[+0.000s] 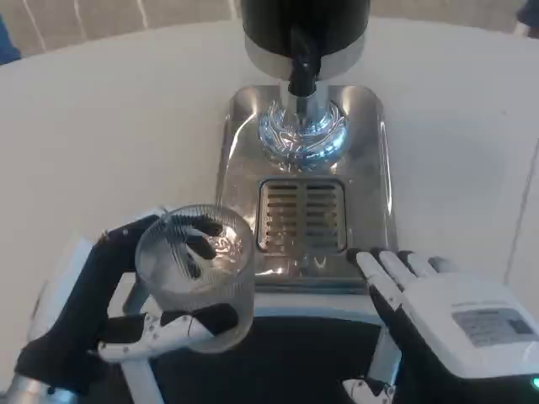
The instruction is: Grasp the cup under the faucet to collect the drink, then remove the cup.
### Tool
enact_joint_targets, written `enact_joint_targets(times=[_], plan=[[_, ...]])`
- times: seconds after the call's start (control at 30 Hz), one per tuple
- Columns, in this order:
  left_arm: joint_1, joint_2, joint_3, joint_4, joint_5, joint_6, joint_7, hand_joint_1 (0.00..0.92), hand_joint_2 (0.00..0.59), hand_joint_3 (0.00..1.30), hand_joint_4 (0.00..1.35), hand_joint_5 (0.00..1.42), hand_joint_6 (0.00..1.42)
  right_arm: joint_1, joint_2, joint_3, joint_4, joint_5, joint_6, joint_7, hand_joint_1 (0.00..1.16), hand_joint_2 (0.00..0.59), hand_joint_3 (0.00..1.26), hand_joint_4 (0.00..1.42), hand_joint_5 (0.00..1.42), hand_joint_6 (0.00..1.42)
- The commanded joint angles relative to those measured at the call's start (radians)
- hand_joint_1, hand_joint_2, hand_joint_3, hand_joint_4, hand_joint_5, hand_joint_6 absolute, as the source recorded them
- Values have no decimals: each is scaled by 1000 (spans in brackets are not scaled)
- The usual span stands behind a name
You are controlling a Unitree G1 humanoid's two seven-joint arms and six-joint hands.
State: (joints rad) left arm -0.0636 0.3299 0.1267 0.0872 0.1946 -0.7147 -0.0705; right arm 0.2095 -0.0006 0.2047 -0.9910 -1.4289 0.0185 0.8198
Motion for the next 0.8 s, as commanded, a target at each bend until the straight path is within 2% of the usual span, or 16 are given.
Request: enact_joint_targets(times=[0.03,0.37,0.8], plan=[[-76,-19,-6,55,22,-8,45,564,43,997,1207,1374,1424,26,6,4,-19,4,-11,22,411,439,0,0,0,0],[-254,-30,-42,291,79,-47,124,571,45,997,1207,1374,1424,15,7,-9,-25,-9,-10,79,402,438,0,0,0,0],[-430,-50,-117,559,156,-99,241,572,45,995,1207,1374,1424,13,45,-7,-22,-49,-6,127,392,434,0,0,0,0]])
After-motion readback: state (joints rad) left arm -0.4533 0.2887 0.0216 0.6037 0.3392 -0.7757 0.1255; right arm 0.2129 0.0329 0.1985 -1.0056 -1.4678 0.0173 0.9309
